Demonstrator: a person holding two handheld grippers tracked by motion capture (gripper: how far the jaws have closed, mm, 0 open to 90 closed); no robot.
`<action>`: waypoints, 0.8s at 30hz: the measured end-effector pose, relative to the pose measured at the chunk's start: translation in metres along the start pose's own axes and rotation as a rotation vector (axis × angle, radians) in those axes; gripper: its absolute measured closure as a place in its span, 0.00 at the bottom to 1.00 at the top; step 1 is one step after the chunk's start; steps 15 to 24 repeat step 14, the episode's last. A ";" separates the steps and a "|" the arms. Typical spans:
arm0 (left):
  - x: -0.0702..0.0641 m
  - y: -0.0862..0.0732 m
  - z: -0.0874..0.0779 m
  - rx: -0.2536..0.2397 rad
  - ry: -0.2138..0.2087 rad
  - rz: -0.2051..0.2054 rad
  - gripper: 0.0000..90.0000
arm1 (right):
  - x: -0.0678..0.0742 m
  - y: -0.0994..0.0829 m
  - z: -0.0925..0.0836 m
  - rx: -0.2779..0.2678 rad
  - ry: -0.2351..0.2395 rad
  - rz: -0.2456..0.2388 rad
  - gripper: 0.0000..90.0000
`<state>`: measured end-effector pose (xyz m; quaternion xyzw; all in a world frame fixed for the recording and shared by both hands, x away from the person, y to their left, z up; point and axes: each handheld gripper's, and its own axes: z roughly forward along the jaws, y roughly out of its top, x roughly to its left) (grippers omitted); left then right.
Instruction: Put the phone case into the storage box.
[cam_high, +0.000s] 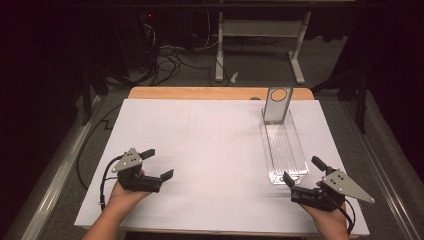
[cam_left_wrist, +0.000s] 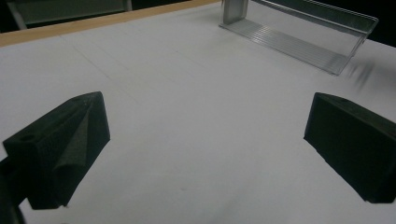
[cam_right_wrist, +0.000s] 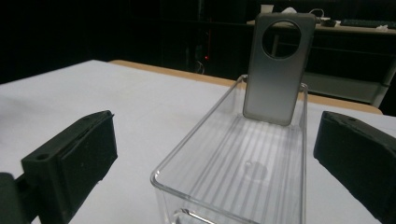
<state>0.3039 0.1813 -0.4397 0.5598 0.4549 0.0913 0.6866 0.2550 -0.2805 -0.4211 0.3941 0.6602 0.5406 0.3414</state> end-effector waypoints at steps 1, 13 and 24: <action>0.000 0.000 0.000 0.000 -0.002 0.000 0.01 | 0.001 0.000 0.000 -0.001 0.002 -0.004 0.00; 0.000 0.002 -0.002 -0.008 0.000 -0.002 0.01 | -0.001 -0.004 0.002 0.014 -0.009 -0.007 0.00; 0.000 0.002 -0.002 -0.008 0.001 -0.001 0.01 | -0.001 -0.004 0.002 0.013 -0.009 -0.003 0.00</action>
